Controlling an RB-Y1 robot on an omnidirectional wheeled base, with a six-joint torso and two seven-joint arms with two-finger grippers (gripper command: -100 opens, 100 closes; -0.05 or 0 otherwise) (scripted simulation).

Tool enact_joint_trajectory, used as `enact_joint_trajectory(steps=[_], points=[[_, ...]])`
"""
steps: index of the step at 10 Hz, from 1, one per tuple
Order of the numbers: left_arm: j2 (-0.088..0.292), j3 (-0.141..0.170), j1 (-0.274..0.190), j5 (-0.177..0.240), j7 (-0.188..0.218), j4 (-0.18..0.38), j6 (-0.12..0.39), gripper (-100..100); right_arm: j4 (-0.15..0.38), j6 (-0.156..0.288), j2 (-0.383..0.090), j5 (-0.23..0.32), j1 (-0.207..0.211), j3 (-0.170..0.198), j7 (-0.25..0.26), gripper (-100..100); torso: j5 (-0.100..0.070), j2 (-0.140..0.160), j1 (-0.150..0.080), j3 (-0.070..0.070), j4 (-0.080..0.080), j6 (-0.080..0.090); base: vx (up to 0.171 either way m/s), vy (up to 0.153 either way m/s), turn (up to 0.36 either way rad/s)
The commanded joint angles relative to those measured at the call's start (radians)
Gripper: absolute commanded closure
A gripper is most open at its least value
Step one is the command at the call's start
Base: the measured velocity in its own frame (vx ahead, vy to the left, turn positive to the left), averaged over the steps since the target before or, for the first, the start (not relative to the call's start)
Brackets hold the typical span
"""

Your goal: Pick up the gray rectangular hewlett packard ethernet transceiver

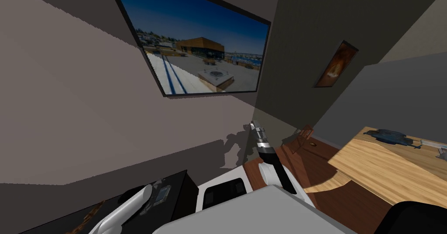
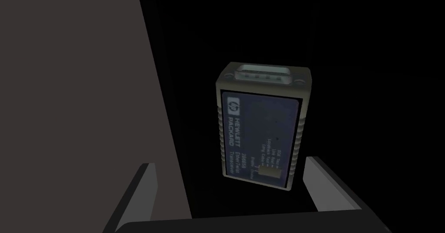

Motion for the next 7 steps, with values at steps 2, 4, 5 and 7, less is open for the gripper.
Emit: enact_joint_trajectory(steps=[2, 4, 5, 7], points=[[0.012, 0.015, -0.008, 0.012, -0.007, 0.045, 0.064, -100, 0.0, 0.0, 0.0, 0.0, 0.0, 0.0, 0.0, 0, 0.0, 0.0, 0.0, 0.0, 0.0, 0.0, 0.014, 0.017, -0.079], [0.031, 0.03, -0.026, 0.03, -0.021, 0.112, 0.121, -100, 0.0, 0.0, 0.0, 0.0, 0.0, 0.0, 0.0, 0, 0.0, 0.0, 0.0, 0.0, 0.0, 0.0, 0.02, 0.023, -0.154], [0.041, 0.037, -0.034, 0.038, -0.027, 0.142, 0.145, -100, 0.0, 0.0, 0.0, 0.0, 0.0, 0.0, 0.0, 0, 0.0, 0.0, 0.0, 0.0, 0.0, 0.0, 0.023, 0.036, -0.12], [0.058, 0.047, -0.047, 0.051, -0.036, 0.189, 0.185, -100, 0.0, 0.0, 0.0, 0.0, 0.0, 0.0, 0.0, 0, 0.0, -0.001, 0.001, -0.001, 0.0, 0.0, 0.029, 0.035, -0.09]])
